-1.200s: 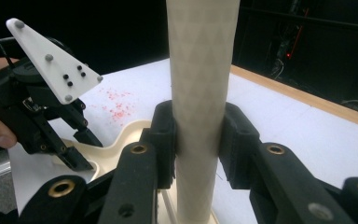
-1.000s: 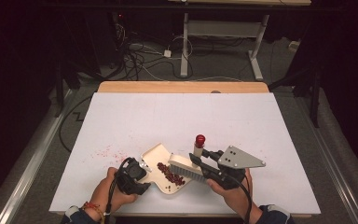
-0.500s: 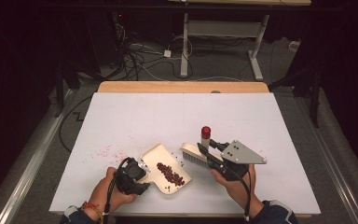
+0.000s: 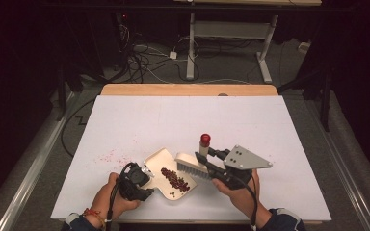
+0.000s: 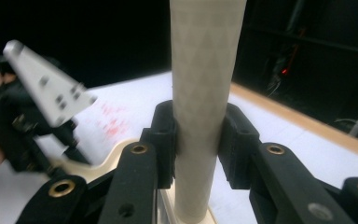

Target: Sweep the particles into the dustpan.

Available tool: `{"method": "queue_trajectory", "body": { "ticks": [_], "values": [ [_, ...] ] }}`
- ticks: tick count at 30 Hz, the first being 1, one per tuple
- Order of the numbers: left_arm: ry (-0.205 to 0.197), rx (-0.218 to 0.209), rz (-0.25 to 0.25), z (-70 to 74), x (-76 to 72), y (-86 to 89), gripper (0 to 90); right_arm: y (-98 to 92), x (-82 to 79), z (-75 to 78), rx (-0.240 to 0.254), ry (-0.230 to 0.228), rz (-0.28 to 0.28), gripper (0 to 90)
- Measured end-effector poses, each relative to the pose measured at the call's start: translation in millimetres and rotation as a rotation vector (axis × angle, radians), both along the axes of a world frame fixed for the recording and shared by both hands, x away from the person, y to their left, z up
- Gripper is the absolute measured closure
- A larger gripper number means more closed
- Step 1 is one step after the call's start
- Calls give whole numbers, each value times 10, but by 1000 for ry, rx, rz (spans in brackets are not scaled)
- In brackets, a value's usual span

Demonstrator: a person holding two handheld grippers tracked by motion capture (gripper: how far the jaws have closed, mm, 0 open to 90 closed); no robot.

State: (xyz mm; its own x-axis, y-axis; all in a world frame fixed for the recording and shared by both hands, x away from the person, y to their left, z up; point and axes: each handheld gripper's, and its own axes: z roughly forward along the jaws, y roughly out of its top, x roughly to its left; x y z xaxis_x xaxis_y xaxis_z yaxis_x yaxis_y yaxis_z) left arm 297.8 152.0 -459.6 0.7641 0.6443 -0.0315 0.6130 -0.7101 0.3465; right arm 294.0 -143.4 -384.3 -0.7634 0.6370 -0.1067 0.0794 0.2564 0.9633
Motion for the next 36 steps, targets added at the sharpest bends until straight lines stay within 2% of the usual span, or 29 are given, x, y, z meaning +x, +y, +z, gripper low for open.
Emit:
{"method": "queue_trajectory", "body": {
  "ticks": [2, 4, 8, 9, 12, 13, 17, 19, 21, 23, 28, 30, 32, 36],
  "values": [
    [2, -5, 3, -6, 6, 6, 638, -52, 37, 27, 12, 1, -12, 699],
    [3, -7, 5, -8, 11, 13, 637, -55, 85, 21, 2, -4, -23, 699],
    [10, -21, 23, -15, 22, 28, 636, -19, 253, -48, -1, -6, -50, 699],
    [11, -21, 26, -18, 24, 30, 636, 3, 287, -68, -8, -12, -74, 699],
    [12, -27, 31, -19, 23, 34, 636, 92, 366, -133, -62, -89, -125, 699],
    [13, -30, 35, -16, 22, 39, 636, 128, 387, -154, -72, -93, -130, 699],
    [22, -44, 44, 3, 45, 83, 632, 260, 431, -216, -86, -75, -95, 700],
    [23, -43, 45, -2, 52, 93, 632, 311, 417, -221, -91, -76, -86, 700],
    [23, -41, 46, -9, 59, 97, 631, 346, 395, -228, -78, -47, -64, 699],
    [21, -44, 55, -11, 65, 102, 629, 380, 348, -229, -84, -42, -51, 699],
    [15, -42, 61, -3, 66, 107, 630, 421, 235, -170, -29, 22, 28, 700],
    [12, -42, 63, -3, 59, 104, 630, 437, 183, -139, -32, 4, 46, 700],
    [9, -44, 63, -1, 55, 105, 632, 417, 159, -95, -37, -26, 31, 700],
    [2, -47, 74, -10, 62, 111, 628, 304, 197, -32, -11, -25, 10, 699]
  ]
}}
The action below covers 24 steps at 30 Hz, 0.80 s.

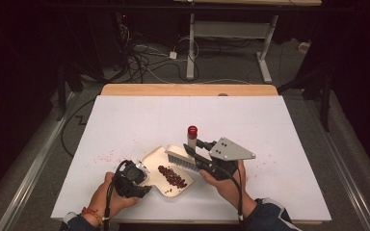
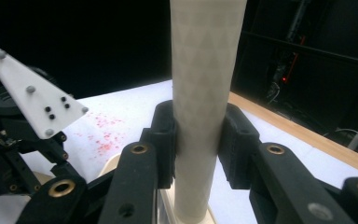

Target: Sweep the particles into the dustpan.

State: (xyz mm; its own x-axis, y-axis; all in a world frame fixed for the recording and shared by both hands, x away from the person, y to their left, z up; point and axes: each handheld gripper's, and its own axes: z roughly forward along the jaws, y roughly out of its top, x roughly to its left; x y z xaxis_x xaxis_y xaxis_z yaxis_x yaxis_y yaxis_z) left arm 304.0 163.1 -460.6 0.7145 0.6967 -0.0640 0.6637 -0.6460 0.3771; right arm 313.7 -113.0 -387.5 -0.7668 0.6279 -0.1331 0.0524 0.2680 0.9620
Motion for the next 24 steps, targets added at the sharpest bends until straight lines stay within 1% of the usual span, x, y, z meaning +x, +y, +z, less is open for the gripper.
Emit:
{"method": "queue_trajectory", "body": {
  "ticks": [4, 6, 7, 11, 14, 19, 21, 24],
  "values": [
    [0, 3, 7, -13, 15, 10, 624, -86, 66, -22, -20, 5, -28, 699],
    [0, 3, 6, -19, 19, 12, 626, -117, 101, -37, -27, 20, -39, 699],
    [-2, 2, 6, -21, 21, 15, 625, -128, 114, -39, -24, 30, -38, 699],
    [-9, -7, 12, -28, 28, 32, 620, -158, 139, -27, -36, 26, -27, 699],
    [-13, -12, 20, -24, 28, 46, 625, -219, 145, 6, -45, 28, -27, 699],
    [-20, -20, 37, -22, 41, 78, 628, -430, 170, 74, -35, 40, -45, 699],
    [-25, -20, 41, -17, 47, 88, 629, -520, 178, 106, -45, 42, -51, 699],
    [-26, -20, 47, -22, 54, 93, 633, -658, 177, 152, -44, 46, -61, 698]
  ]
}}
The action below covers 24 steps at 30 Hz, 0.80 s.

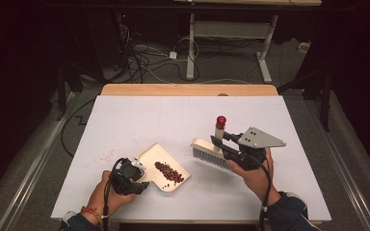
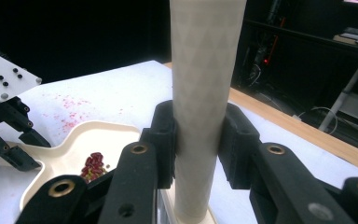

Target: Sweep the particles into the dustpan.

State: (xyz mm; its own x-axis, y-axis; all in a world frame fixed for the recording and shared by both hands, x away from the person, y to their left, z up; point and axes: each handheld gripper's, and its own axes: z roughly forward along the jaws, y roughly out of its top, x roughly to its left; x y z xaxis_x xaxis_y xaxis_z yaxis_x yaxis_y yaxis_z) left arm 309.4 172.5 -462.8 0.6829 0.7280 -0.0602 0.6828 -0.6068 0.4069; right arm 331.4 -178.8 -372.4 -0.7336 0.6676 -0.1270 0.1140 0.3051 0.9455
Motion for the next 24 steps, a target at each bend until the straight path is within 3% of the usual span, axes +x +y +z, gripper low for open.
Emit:
{"method": "queue_trajectory", "body": {
  "ticks": [8, 16, 24],
  "values": [
    [-8, -6, 20, -2, 9, 25, 633, -310, -87, 99, -8, 18, -11, 698],
    [-10, -21, 45, 0, 43, 89, 635, -510, -187, 67, -42, 56, 11, 699],
    [-13, -30, 63, -1, 76, 122, 636, -759, -267, 75, -34, 96, 25, 698]
  ]
}}
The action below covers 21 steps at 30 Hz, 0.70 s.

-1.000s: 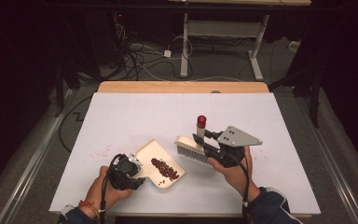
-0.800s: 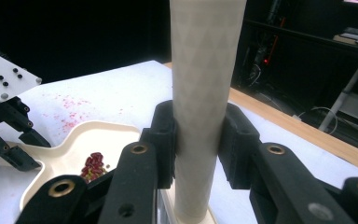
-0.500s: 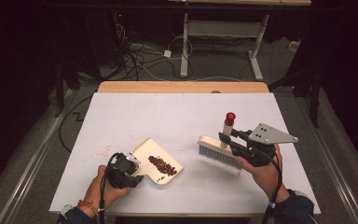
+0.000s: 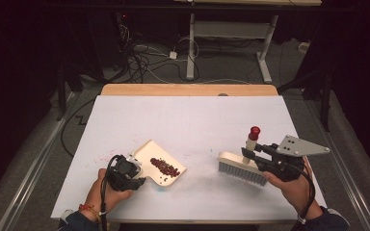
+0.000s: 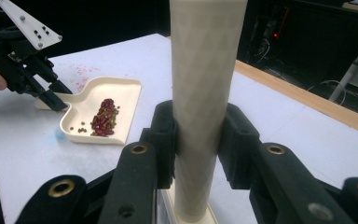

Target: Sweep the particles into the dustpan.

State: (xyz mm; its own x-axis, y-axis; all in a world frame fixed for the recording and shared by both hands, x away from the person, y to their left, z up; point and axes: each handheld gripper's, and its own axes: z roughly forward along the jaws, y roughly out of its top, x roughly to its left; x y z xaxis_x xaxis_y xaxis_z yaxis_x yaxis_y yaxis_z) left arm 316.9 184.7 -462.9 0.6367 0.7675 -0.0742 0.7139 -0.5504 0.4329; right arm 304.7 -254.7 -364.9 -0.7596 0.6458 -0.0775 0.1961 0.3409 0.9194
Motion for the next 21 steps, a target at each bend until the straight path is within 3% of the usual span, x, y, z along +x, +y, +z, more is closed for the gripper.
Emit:
{"method": "queue_trajectory", "body": {
  "ticks": [10, 15, 21],
  "values": [
    [-8, 2, 35, -5, 42, 57, 636, -290, -47, 0, 8, 66, 34, 698],
    [-24, -8, 73, -1, 58, 120, 636, -296, -19, -29, -10, 107, 67, 697],
    [-33, -10, 112, 10, 96, 222, 636, -252, 19, -59, -8, 159, 156, 696]
  ]
}}
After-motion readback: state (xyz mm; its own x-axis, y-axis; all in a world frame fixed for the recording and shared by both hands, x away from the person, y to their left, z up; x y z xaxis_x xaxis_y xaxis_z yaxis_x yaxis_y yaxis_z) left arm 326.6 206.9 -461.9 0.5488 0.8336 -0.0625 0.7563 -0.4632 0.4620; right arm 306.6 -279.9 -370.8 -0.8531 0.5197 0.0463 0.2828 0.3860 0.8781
